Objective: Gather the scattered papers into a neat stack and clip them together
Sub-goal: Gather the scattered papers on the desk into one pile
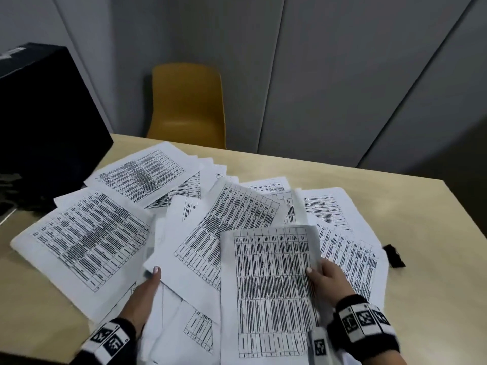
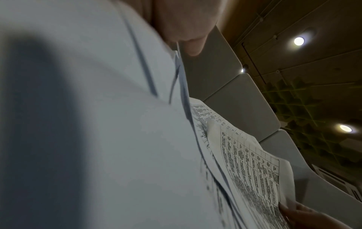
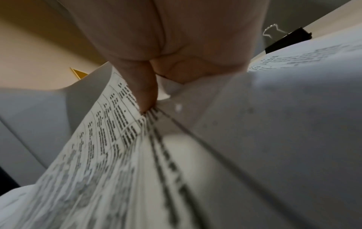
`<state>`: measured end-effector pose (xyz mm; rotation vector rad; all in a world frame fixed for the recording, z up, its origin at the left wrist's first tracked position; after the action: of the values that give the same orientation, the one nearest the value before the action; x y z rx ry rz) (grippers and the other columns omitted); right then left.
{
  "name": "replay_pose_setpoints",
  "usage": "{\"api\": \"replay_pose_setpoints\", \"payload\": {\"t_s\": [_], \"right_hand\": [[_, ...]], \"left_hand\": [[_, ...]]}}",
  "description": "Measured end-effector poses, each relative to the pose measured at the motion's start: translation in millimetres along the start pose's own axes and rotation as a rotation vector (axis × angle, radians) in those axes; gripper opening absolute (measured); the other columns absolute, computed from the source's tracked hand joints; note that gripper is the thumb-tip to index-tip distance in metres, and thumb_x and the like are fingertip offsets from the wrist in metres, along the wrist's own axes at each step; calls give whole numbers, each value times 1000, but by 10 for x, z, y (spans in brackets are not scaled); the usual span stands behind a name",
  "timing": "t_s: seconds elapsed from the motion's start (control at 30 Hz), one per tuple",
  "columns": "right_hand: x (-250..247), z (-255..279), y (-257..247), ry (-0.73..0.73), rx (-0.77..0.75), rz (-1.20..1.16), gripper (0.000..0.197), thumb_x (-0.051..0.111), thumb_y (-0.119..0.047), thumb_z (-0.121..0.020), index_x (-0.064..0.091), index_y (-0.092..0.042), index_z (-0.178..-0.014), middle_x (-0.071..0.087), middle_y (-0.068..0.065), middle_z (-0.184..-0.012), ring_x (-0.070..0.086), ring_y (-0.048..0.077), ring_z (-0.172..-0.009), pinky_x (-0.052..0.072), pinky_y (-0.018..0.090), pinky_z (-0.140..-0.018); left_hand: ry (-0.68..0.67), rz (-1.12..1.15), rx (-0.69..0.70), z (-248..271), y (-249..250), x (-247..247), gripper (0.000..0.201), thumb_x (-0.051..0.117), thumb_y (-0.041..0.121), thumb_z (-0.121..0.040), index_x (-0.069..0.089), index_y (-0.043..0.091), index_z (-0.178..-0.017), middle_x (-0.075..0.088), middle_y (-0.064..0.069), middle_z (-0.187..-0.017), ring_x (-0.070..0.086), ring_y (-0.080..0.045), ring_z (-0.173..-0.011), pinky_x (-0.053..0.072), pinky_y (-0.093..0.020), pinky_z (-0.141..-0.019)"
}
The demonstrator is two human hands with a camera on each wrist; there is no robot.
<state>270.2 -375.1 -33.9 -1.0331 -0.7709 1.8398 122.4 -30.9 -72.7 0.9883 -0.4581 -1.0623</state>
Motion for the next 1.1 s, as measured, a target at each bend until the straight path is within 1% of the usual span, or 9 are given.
{"api": "replay_pose_setpoints", "payload": {"t_s": [0.2,0.27,0.4,0.53,0.63,0.73,0.87,0.93,1.1], "right_hand": [[91,84,5,174,-6,-69,26,47,-10,-94,57,-3,-117,57,5,-75,51,20,-63,48,31,-57],[188,156,45,193,65,-221,30,47,-10,-93,52,-5,-123,60,9,-83,55,22,-67,49,31,-59],[478,203,72,80,73,-249,51,60,-6,-84,43,-8,-132,62,13,-111,61,28,-91,53,44,-87],[513,232,44,169,-26,-178,15,57,-4,-85,60,-8,-100,63,8,-84,59,26,-77,52,39,-71],[324,253,-28,148,-68,-201,21,51,0,-87,61,-16,-78,66,9,-82,59,21,-74,50,37,-72],[189,219,-149,3,-82,-85,25,54,2,-87,62,-19,-77,68,-1,-79,62,18,-80,46,26,-68],[385,177,-210,37,-68,-68,30,56,5,-84,60,-20,-67,62,-3,-54,56,21,-60,47,32,-59],[592,246,-205,94,-53,-94,24,55,-3,-88,53,-25,-77,61,-1,-67,55,21,-61,51,35,-55],[750,272,-219,18,-83,-69,32,58,-13,-87,48,-21,-116,61,0,-105,61,18,-83,56,32,-74]], "left_hand": [[6,-31,34,83,-14,14,8,58,6,-88,58,3,-95,64,-9,-87,58,-28,-96,39,-42,-99],[-31,-21,39,76,-41,17,19,70,4,-75,60,9,-91,69,-7,-90,62,-31,-98,44,-44,-94],[-52,-74,66,84,-22,26,54,75,39,-61,61,10,-104,71,-2,-98,62,-30,-105,46,-35,-89],[31,-37,-39,73,-6,-28,60,53,53,-84,54,9,-125,59,-7,-126,50,-26,-121,33,-36,-105],[29,70,-197,3,-139,-77,87,47,81,-64,57,18,-123,58,-7,-131,52,-27,-122,31,-48,-110],[-28,221,-222,68,-43,-7,60,44,67,-73,66,17,-99,73,-9,-100,64,-27,-101,41,-48,-102],[-37,47,-68,23,-74,-7,73,75,57,-63,57,12,-117,61,-3,-126,57,-21,-114,35,-47,-107],[-49,-29,-28,-56,-198,-72,81,87,49,-47,60,15,-114,68,-3,-117,63,-21,-108,42,-47,-101],[-71,-116,36,39,-77,-12,36,74,13,-75,61,14,-108,70,-4,-104,63,-28,-104,43,-44,-99]]}}
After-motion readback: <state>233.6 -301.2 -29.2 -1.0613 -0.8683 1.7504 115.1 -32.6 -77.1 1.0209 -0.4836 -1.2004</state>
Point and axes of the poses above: each hand's wrist, its own z-axis away from the middle knuckle, its own x-axis out of the palm, y = z × x, the point moved 5 cm from there along -z, towards the middle knuckle
